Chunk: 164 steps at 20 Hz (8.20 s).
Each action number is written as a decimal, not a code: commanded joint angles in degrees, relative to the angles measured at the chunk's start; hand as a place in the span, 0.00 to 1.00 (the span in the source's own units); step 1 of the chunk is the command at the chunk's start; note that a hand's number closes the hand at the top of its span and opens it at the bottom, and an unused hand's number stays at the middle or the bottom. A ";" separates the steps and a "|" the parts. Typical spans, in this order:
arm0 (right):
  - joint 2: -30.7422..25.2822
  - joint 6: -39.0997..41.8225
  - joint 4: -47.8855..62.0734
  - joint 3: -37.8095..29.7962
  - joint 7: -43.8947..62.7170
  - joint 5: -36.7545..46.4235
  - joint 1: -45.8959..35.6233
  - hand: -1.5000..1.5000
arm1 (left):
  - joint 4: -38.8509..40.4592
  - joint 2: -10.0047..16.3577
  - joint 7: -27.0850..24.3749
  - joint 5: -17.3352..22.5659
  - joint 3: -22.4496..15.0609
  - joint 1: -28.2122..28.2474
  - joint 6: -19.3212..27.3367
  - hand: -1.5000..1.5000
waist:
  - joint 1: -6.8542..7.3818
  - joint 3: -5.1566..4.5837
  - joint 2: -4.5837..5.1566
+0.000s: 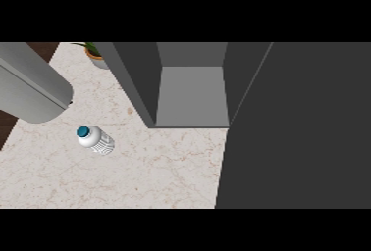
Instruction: Pick up the bottled water, place it into the cabinet and close the cabinet
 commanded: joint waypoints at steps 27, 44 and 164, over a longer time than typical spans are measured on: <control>-3.64 -5.41 -9.23 3.66 6.89 2.85 -2.22 0.00 | 32.72 -7.70 -15.28 -31.11 -6.86 -16.49 -6.11 0.00 | -0.93 -0.02 0.19; -6.86 -6.91 -11.34 2.55 11.25 2.78 -6.11 0.00 | 63.44 -9.73 -42.95 -50.45 -10.27 -19.35 -13.03 0.00 | -0.76 -0.05 0.18; -16.92 16.47 13.77 -40.23 -12.91 -33.27 1.88 0.00 | 100.09 -25.46 -63.29 -34.09 -34.17 -53.62 42.44 1.00 | -8.84 0.01 1.12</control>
